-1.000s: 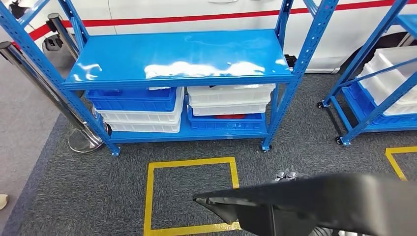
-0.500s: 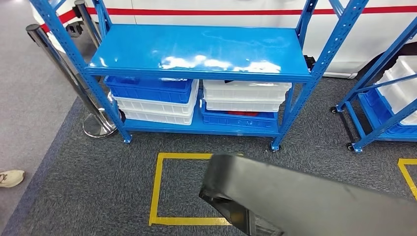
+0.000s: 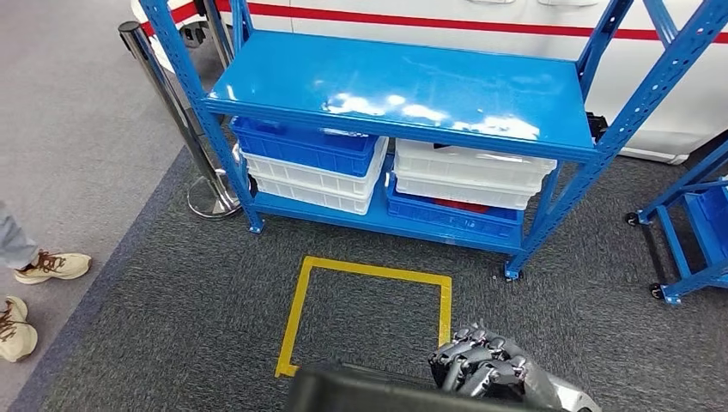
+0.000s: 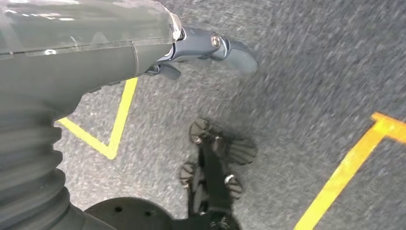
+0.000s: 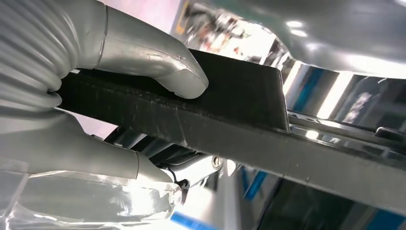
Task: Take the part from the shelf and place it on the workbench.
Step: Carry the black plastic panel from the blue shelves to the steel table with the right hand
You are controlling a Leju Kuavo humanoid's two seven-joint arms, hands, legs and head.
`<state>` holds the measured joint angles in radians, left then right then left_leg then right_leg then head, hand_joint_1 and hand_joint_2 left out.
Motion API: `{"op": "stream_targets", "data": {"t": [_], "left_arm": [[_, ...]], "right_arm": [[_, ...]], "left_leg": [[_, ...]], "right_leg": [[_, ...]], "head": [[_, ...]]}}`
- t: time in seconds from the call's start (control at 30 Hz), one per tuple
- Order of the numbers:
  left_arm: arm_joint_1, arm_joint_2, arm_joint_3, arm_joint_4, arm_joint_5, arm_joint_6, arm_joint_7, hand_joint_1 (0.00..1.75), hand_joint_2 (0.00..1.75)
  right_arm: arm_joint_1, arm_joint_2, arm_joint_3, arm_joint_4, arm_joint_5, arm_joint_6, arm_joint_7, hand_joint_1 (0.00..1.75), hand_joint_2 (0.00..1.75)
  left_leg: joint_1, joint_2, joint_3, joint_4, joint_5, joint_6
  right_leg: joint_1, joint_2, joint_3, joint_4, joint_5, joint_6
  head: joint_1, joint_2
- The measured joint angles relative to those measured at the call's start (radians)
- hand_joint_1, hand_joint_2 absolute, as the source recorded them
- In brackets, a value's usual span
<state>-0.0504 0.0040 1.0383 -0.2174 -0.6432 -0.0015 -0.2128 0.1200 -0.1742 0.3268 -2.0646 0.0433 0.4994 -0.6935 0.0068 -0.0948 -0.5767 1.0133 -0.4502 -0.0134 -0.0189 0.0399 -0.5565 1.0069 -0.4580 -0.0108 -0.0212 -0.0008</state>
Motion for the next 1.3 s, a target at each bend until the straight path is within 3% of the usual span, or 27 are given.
{"op": "stream_targets", "data": {"t": [0.07, 0.13, 0.17, 0.2, 0.27, 0.33, 0.4, 0.47, 0.53, 0.6, 0.67, 0.7, 0.73, 0.77, 0.83, 0.9, 0.97, 1.0, 1.07, 1.1, 1.13, 1.2, 1.23, 1.3], "left_arm": [[-0.004, -0.001, 0.0, 0.0, -0.007, 0.006, 0.0, 0.0, 1.75], [-0.011, -0.001, 0.0, 0.0, -0.012, 0.011, 0.001, 0.0, 1.75], [-0.011, -0.001, 0.0, 0.0, -0.015, 0.013, 0.001, 0.0, 1.75], [-0.01, -0.001, 0.0, 0.0, -0.017, 0.013, 0.002, 0.0, 1.75], [-0.009, -0.001, 0.001, 0.0, -0.023, 0.013, 0.003, 0.0, 1.75], [-0.014, -0.001, 0.002, 0.0, -0.026, 0.013, 0.001, 0.0, 1.75], [-0.019, -0.001, 0.003, 0.0, -0.028, 0.013, -0.002, 0.0, 1.75], [-0.018, -0.001, 0.006, 0.0, -0.029, 0.017, -0.004, 0.0, 1.75], [-0.015, -0.004, 0.008, 0.0, -0.029, 0.027, -0.009, 0.0, 1.75], [-0.019, -0.007, 0.011, 0.0, -0.029, 0.04, -0.017, 0.0, 1.75], [-0.023, -0.009, 0.014, 0.0, -0.03, 0.057, -0.026, 0.0, 1.75], [-0.023, -0.01, 0.016, 0.0, -0.032, 0.068, -0.031, 0.0, 1.75], [-0.021, -0.012, 0.018, 0.0, -0.034, 0.077, -0.036, 0.0, 1.75], [-0.02, -0.013, 0.02, 0.0, -0.035, 0.084, -0.04, 0.0, 1.75], [-0.02, -0.018, 0.023, 0.0, -0.037, 0.09, -0.045, 0.0, 1.75], [-0.021, -0.022, 0.025, 0.0, -0.035, 0.091, -0.048, 0.0, 1.75], [-0.017, -0.023, 0.028, 0.0, -0.034, 0.092, -0.051, 0.0, 1.75], [-0.013, -0.023, 0.029, 0.0, -0.034, 0.093, -0.052, 0.0, 1.75], [-0.01, -0.024, 0.031, 0.0, -0.035, 0.094, -0.056, 0.0, 1.75], [-0.011, -0.025, 0.031, 0.0, -0.035, 0.093, -0.059, 0.0, 1.75], [-0.012, -0.024, 0.032, 0.0, -0.036, 0.092, -0.064, 0.0, 1.75], [-0.012, -0.024, 0.033, 0.0, -0.035, 0.085, -0.076, 0.0, 1.75], [-0.009, -0.022, 0.033, 0.0, -0.034, 0.079, -0.082, 0.0, 1.75], [-0.006, -0.017, 0.035, 0.0, -0.034, 0.062, -0.091, 0.0, 1.75]], "right_arm": [[-0.026, 0.0, 0.024, 0.026, -0.014, 0.025, 0.0, 1.75, 1.75], [-0.047, 0.003, 0.047, 0.06, -0.02, 0.047, 0.0, 1.75, 1.75], [-0.06, 0.007, 0.059, 0.081, -0.021, 0.056, 0.001, 1.75, 1.75], [-0.08, 0.014, 0.073, 0.106, -0.023, 0.063, 0.002, 1.75, 1.75], [-0.13, 0.035, 0.106, 0.16, -0.03, 0.073, 0.008, 1.75, 1.75], [-0.177, 0.059, 0.142, 0.206, -0.044, 0.078, 0.023, 1.75, 1.75], [-0.211, 0.077, 0.176, 0.24, -0.056, 0.078, 0.039, 1.75, 1.75], [-0.242, 0.093, 0.205, 0.272, -0.065, 0.077, 0.051, 1.75, 1.75], [-0.275, 0.106, 0.231, 0.305, -0.076, 0.073, 0.058, 1.75, 1.75], [-0.299, 0.112, 0.248, 0.335, -0.089, 0.068, 0.061, 1.75, 1.75], [-0.308, 0.113, 0.259, 0.363, -0.101, 0.064, 0.062, 1.75, 1.75], [-0.311, 0.113, 0.264, 0.375, -0.105, 0.063, 0.063, 1.75, 1.75], [-0.313, 0.113, 0.268, 0.385, -0.107, 0.062, 0.063, 1.75, 1.75], [-0.317, 0.113, 0.273, 0.393, -0.109, 0.062, 0.063, 1.75, 1.75], [-0.324, 0.113, 0.28, 0.403, -0.111, 0.063, 0.062, 1.75, 1.75], [-0.328, 0.114, 0.287, 0.411, -0.111, 0.064, 0.06, 1.75, 1.75], [-0.33, 0.117, 0.294, 0.417, -0.111, 0.063, 0.058, 1.75, 1.75], [-0.331, 0.121, 0.297, 0.42, -0.111, 0.062, 0.058, 1.75, 1.75], [-0.333, 0.13, 0.303, 0.425, -0.109, 0.06, 0.051, 1.75, 1.75], [-0.334, 0.132, 0.306, 0.429, -0.108, 0.06, 0.044, 1.75, 1.75], [-0.334, 0.134, 0.309, 0.435, -0.105, 0.06, 0.036, 1.75, 1.75], [-0.334, 0.133, 0.314, 0.452, -0.096, 0.059, 0.019, 1.75, 1.75], [-0.334, 0.134, 0.317, 0.461, -0.091, 0.057, 0.012, 1.75, 1.75], [-0.335, 0.134, 0.323, 0.474, -0.082, 0.051, 0.004, 1.75, 1.75]], "left_leg": [[0.001, 0.05, -0.042, 0.087, -0.053, -0.008], [0.004, 0.076, -0.104, 0.217, -0.113, -0.017], [0.006, 0.08, -0.122, 0.255, -0.122, -0.021], [0.008, 0.084, -0.123, 0.259, -0.112, -0.024], [0.009, 0.106, -0.067, 0.155, -0.047, -0.025], [0.004, 0.147, -0.004, 0.029, -0.001, -0.015], [-0.002, 0.159, 0.009, -0.008, 0.006, -0.002], [-0.002, 0.137, 0.004, -0.01, 0.012, 0.01], [0.002, 0.116, 0.002, -0.015, 0.02, 0.022], [0.003, 0.094, -0.001, -0.017, 0.025, 0.032], [0.002, 0.067, -0.005, -0.016, 0.028, 0.036], [0.001, 0.052, -0.006, -0.015, 0.028, 0.036], [0.0, 0.037, -0.006, -0.013, 0.028, 0.036], [0.0, 0.022, -0.006, -0.011, 0.028, 0.035], [0.0, -0.006, -0.009, -0.004, 0.027, 0.03], [0.003, -0.03, -0.019, 0.001, 0.028, 0.019], [0.006, -0.052, -0.027, -0.002, 0.032, 0.004], [0.006, -0.043, -0.029, 0.0, 0.031, -0.002], [0.002, 0.016, -0.053, 0.048, 0.0, -0.01], [0.003, 0.053, -0.079, 0.102, -0.029, -0.013], [0.005, 0.074, -0.111, 0.167, -0.061, -0.017], [0.01, 0.085, -0.156, 0.26, -0.09, -0.025], [0.011, 0.088, -0.154, 0.257, -0.078, -0.027], [0.013, 0.107, -0.092, 0.144, -0.018, -0.028]], "right_leg": [[-0.001, -0.028, 0.001, -0.005, 0.003, -0.008], [0.0, -0.059, 0.0, -0.005, 0.002, -0.011], [0.001, -0.074, -0.001, -0.005, 0.002, -0.012], [0.001, -0.087, -0.001, -0.004, 0.001, -0.012], [0.002, -0.109, 0.0, -0.001, -0.001, -0.009], [0.005, -0.13, 0.001, 0.003, -0.005, -0.002], [0.011, -0.15, 0.002, 0.004, -0.007, 0.007], [0.012, -0.164, 0.003, 0.005, -0.008, 0.018], [0.007, -0.131, -0.008, 0.032, -0.032, 0.029], [0.004, -0.071, -0.056, 0.137, -0.093, 0.034], [0.004, -0.049, -0.118, 0.264, -0.142, 0.034], [0.005, -0.046, -0.133, 0.291, -0.141, 0.033], [0.005, -0.044, -0.128, 0.278, -0.119, 0.03], [0.005, -0.037, -0.106, 0.227, -0.083, 0.026], [0.003, 0.008, -0.047, 0.093, -0.019, 0.016], [0.003, 0.042, -0.019, 0.027, -0.003, 0.013], [0.003, 0.028, -0.016, 0.018, -0.005, 0.011], [0.002, 0.016, -0.013, 0.013, -0.003, 0.007], [-0.003, -0.012, -0.007, 0.002, 0.001, -0.004], [-0.001, -0.028, -0.005, 0.0, 0.001, -0.008], [0.001, -0.044, -0.005, 0.001, 0.0, -0.011], [0.003, -0.076, -0.004, 0.002, -0.003, -0.012], [0.003, -0.09, -0.004, 0.003, -0.005, -0.011], [0.003, -0.117, -0.001, 0.007, -0.011, -0.006]], "head": [[-0.004, 0.0], [-0.006, 0.0], [-0.006, 0.0], [-0.006, 0.0], [-0.006, 0.0], [-0.006, 0.0], [-0.005, 0.0], [-0.005, 0.0], [-0.004, 0.0], [-0.004, 0.0], [-0.004, 0.0], [-0.004, 0.0], [-0.004, 0.0], [-0.004, 0.0], [-0.004, 0.0], [-0.004, 0.0], [-0.004, 0.0], [-0.004, 0.0], [-0.01, 0.0], [-0.013, 0.0], [-0.016, 0.0], [-0.016, 0.0], [-0.016, 0.0], [-0.016, 0.0]]}}
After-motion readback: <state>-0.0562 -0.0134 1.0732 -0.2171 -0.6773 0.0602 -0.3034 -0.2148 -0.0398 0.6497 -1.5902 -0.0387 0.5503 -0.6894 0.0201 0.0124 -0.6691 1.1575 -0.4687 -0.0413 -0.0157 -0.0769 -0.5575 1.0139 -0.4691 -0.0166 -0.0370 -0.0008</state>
